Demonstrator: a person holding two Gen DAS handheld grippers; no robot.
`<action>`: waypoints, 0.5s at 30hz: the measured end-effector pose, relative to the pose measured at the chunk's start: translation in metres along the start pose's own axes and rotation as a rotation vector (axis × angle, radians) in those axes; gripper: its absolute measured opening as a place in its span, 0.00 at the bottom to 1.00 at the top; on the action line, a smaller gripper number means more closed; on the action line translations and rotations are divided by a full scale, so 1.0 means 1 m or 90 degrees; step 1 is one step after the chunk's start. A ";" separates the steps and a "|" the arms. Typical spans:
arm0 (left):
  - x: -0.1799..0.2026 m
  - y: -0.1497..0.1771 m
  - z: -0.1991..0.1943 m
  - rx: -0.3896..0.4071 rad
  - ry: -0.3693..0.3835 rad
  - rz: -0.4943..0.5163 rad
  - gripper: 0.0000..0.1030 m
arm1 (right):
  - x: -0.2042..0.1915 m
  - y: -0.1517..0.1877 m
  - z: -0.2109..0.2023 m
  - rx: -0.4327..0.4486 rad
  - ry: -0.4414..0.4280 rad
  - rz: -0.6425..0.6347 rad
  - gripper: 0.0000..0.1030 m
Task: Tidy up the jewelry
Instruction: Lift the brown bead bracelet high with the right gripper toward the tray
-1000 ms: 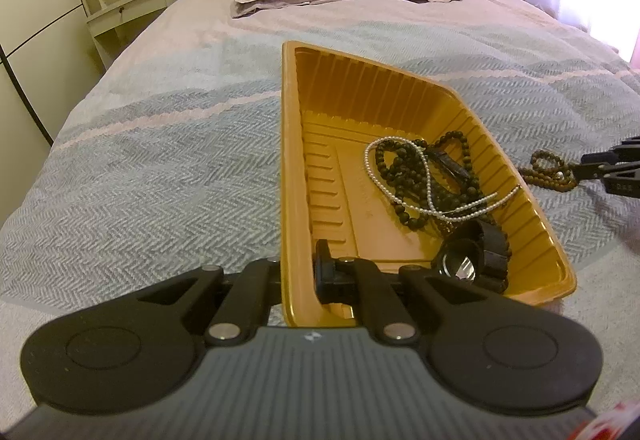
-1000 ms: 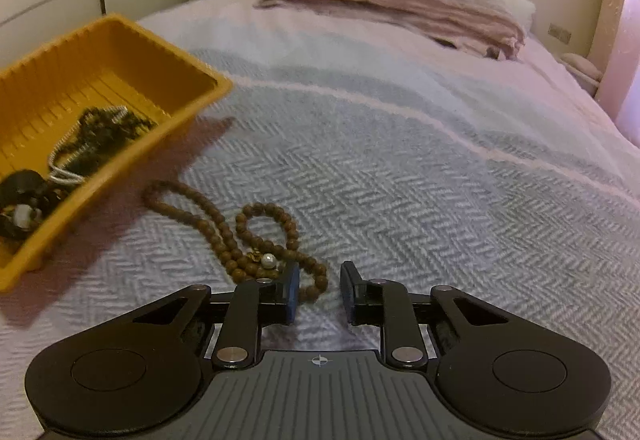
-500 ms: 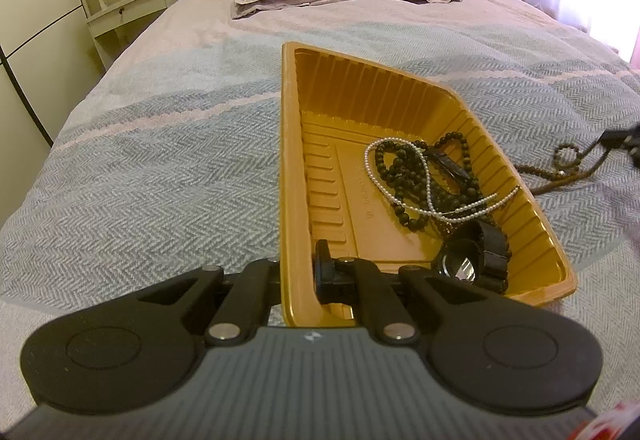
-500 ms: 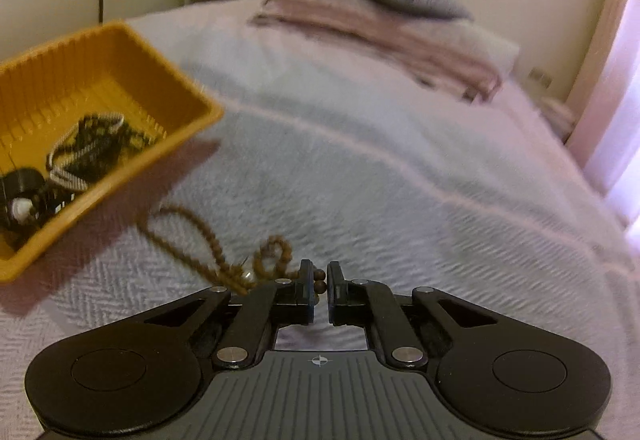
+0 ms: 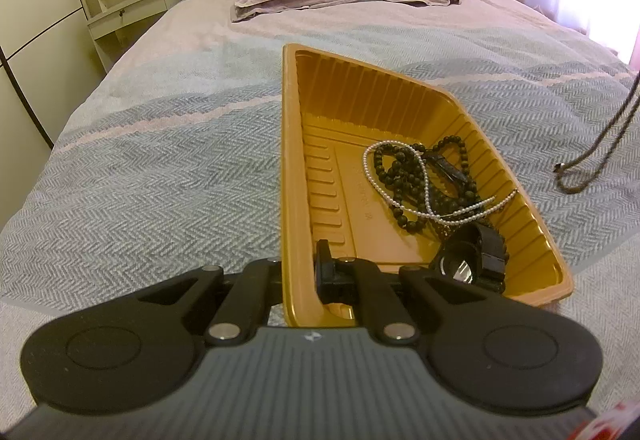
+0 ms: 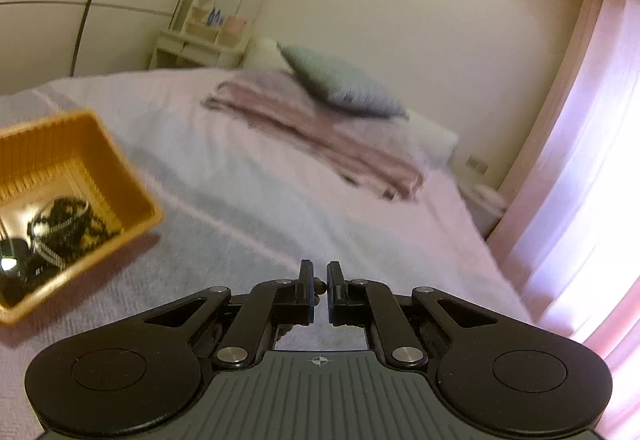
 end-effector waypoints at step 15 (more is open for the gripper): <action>0.000 0.000 0.000 0.000 0.000 0.002 0.04 | -0.014 -0.034 -0.013 0.015 -0.019 -0.079 0.06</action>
Point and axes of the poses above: each gripper's, at about its wrist camera, not at the fingertips, and z roughly the way its jaws point, x to its right, y to its underside, the point moved 10 cm from there along z, roughly the way its jaws point, and after that the axes turned 11 degrees about -y, right-handed, at the moved point
